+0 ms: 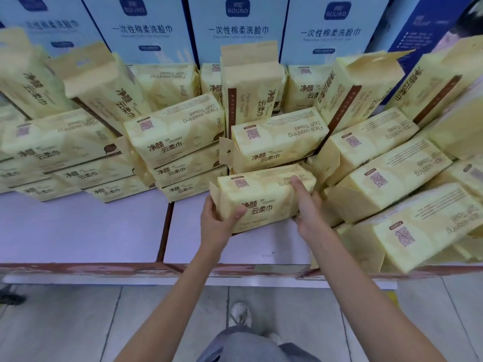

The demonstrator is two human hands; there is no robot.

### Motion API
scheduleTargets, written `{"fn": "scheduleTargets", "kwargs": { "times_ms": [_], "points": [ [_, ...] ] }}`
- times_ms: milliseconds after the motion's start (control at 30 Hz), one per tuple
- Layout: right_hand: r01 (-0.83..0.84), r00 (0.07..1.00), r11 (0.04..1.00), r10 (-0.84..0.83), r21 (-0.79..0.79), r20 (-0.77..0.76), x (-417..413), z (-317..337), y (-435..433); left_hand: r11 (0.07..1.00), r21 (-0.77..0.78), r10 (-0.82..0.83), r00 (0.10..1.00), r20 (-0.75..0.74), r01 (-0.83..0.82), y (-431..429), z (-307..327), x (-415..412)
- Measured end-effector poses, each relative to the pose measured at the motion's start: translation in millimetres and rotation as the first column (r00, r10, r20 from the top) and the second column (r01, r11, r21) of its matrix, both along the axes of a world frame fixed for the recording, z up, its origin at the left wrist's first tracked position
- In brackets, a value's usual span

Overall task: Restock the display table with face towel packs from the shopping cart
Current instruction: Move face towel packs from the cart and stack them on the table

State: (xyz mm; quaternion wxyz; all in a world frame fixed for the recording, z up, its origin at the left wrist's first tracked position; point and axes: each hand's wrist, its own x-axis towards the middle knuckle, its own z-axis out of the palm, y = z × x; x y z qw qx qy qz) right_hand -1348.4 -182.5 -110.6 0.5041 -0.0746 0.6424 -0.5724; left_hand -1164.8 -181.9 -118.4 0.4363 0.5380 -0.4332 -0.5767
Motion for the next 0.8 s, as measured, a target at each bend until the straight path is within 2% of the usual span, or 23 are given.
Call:
{"fn": "scheduleTargets", "kwargs": {
  "times_ms": [167,300,467,600,800],
  "points": [
    [0.167,0.986,0.985,-0.168,-0.040,-0.017,-0.7,-21.6,-22.1,0.977,-0.089,-0.165,0.950,0.263,0.194,-23.9,-13.6,0.4],
    [0.192,0.971,0.981,-0.190,0.002,-0.148,2.6,-37.9,-25.2,0.967,-0.059,-0.206,0.901,0.381,0.246,-43.4,-25.0,-5.6],
    [0.152,0.932,0.988,-0.129,0.042,-0.339,5.2,-50.0,-27.3,0.969,-0.008,-0.228,0.902,0.366,0.248,-51.4,-40.3,-7.2],
    [0.121,0.918,0.992,-0.096,0.041,-0.385,8.6,-52.2,-24.9,0.972,0.014,-0.225,0.912,0.343,0.235,-48.7,-43.9,-7.3],
    [0.014,0.932,0.998,0.010,0.063,-0.361,7.7,-47.4,-8.0,0.966,0.105,-0.259,0.871,0.418,0.236,-35.6,-39.7,-0.8]
  ]
}}
